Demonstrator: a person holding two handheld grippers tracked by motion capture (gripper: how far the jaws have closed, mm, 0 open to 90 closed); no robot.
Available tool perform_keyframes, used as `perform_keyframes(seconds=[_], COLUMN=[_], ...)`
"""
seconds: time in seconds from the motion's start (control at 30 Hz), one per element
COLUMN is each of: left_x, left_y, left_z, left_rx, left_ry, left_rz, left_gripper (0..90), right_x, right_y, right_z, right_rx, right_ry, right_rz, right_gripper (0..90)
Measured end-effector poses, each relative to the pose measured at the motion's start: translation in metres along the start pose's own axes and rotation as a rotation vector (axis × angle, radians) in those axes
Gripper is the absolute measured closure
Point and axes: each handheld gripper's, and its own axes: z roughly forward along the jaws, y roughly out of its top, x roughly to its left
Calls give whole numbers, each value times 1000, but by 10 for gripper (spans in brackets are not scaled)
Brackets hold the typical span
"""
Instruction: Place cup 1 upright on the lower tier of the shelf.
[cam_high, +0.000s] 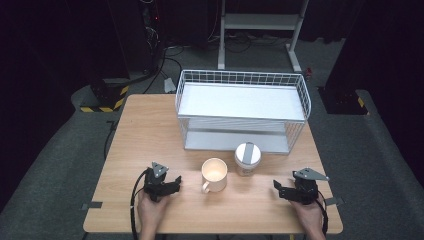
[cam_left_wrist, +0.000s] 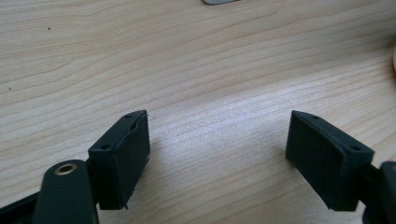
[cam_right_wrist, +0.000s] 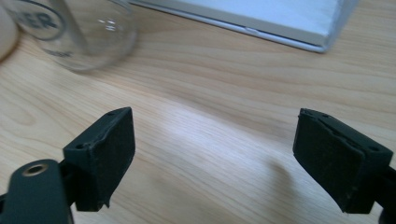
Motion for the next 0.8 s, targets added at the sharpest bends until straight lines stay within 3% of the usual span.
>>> perform_keyframes(seconds=[0.07,0.8], left_x=[0,0], left_y=[0,0], left_z=[0,0], left_rx=[0,-1], left_ry=[0,0], left_rz=[0,-1], left_gripper=[220,220], right_x=[5,35], right_y=[1,15], right_z=[0,4], right_rx=[-9,-78], right_ry=[29,132], right_rz=[-16,-53], right_gripper=[124,110])
